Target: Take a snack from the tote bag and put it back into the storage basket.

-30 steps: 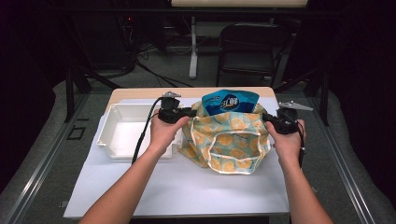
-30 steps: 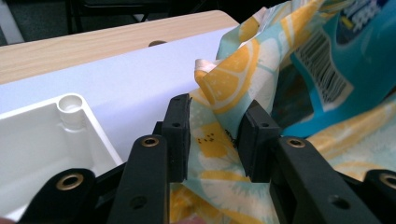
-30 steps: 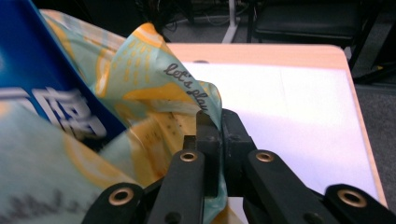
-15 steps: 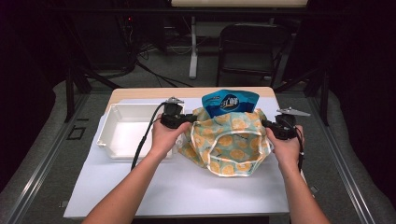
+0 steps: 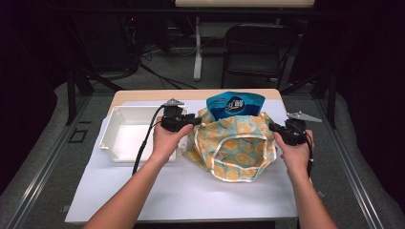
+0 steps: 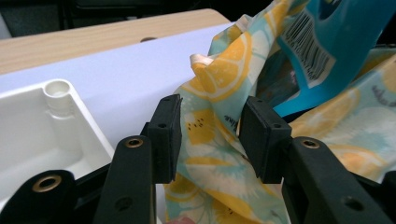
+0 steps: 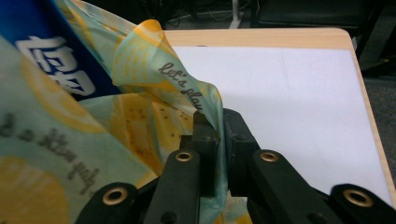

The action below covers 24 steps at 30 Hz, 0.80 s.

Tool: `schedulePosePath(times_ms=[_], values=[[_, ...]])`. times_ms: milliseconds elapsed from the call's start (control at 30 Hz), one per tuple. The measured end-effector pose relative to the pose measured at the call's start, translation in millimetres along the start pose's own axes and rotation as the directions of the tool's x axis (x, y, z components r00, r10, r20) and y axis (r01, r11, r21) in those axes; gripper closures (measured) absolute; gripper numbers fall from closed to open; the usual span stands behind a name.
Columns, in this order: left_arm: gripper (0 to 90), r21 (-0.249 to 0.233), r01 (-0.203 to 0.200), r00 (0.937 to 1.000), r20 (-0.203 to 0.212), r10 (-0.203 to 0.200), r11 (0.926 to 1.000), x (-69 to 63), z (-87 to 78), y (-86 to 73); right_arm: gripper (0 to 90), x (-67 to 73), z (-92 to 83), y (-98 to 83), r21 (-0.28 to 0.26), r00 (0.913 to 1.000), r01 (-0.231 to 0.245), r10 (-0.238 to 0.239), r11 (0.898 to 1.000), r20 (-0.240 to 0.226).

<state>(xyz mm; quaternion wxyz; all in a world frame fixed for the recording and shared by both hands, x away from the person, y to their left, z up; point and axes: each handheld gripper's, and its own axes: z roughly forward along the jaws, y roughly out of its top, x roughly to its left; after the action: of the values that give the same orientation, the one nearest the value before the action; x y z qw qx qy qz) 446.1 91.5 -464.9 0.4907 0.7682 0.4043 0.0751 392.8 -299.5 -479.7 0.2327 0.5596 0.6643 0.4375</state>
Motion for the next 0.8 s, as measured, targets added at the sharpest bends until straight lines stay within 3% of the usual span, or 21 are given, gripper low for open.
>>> schedulePosePath(times_ms=[300,500,667,800], values=[[55.8,-0.042,-0.003,0.9999,0.014,0.003,0.9991,0.3,-17.2,4.7,77.3,1.7,-12.7,5.8,-0.046,0.9999,0.009,-0.009,0.999,-0.01],[46.7,-0.094,0.01,0.9999,0.007,-0.009,0.9956,-1.1,-29.0,8.3,59.6,6.8,-23.6,14.2,-0.092,0.999,0.018,-0.021,0.996,-0.038],[36.6,-0.166,0.018,0.9998,0.002,-0.018,0.9859,-3.4,-47.0,12.0,41.3,12.7,-38.6,24.4,-0.134,0.9967,0.036,-0.045,0.99,-0.067],[36.0,-0.202,0.0,0.9999,0.015,0.003,0.9794,-6.9,-60.1,12.9,35.0,17.5,-53.2,31.9,-0.171,0.9953,0.039,-0.054,0.985,-0.081]])
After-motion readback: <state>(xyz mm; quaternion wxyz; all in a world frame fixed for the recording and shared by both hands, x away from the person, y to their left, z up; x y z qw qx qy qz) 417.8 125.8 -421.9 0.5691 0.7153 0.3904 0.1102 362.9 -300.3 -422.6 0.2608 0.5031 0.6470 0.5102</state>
